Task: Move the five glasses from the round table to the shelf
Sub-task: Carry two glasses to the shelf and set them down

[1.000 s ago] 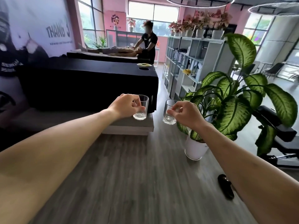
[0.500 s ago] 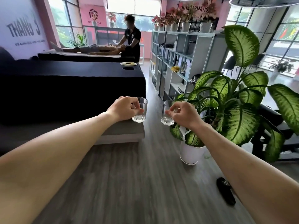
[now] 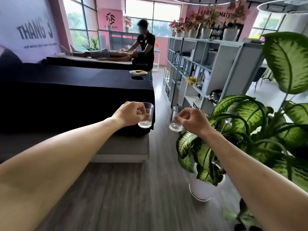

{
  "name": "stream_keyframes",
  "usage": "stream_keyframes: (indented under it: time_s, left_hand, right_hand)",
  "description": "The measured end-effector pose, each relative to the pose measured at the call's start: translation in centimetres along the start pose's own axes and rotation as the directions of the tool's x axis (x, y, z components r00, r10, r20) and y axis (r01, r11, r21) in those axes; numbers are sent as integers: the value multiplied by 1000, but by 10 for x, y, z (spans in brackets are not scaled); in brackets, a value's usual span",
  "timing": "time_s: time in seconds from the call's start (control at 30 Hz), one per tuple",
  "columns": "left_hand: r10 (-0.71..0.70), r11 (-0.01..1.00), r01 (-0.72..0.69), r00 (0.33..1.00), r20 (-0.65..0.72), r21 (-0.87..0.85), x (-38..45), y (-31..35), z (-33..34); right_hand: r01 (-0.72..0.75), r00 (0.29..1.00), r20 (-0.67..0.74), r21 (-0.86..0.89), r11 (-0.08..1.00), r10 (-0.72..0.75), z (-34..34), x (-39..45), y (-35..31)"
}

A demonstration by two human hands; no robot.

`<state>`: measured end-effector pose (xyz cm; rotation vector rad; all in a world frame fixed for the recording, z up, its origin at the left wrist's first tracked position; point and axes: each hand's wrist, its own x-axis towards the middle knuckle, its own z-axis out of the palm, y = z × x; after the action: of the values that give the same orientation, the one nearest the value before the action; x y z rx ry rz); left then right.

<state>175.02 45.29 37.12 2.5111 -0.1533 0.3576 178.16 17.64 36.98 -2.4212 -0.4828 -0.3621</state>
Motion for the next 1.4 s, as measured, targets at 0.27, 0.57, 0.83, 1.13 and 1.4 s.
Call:
stream_keyframes:
  time_s: [0.27,0.57,0.83,1.13,1.4]
  left_hand:
    - [-29,999,29,999,-14,41,116,-57,8]
    - [-71,997,75,994,-84,38,265,-162,-20]
    - [-153,983,167,975,-162,76,349,-260,-79]
    - [-336,914,387,890,-309,123,374,-392,-151]
    - [-489,795,597,733,-472,104,387,-489,-218]
  right_hand:
    - [55,998,32,14,998,-56,43,130,29]
    - [101,991,89,8,995,-102,122,313,18]
    - [204,973,87,95,974,-213,202,457,-32]
    - [404,882,175,202,892,-438,339,592,-119]
    - [516,719,302,372,772,-626,467,687,-210]
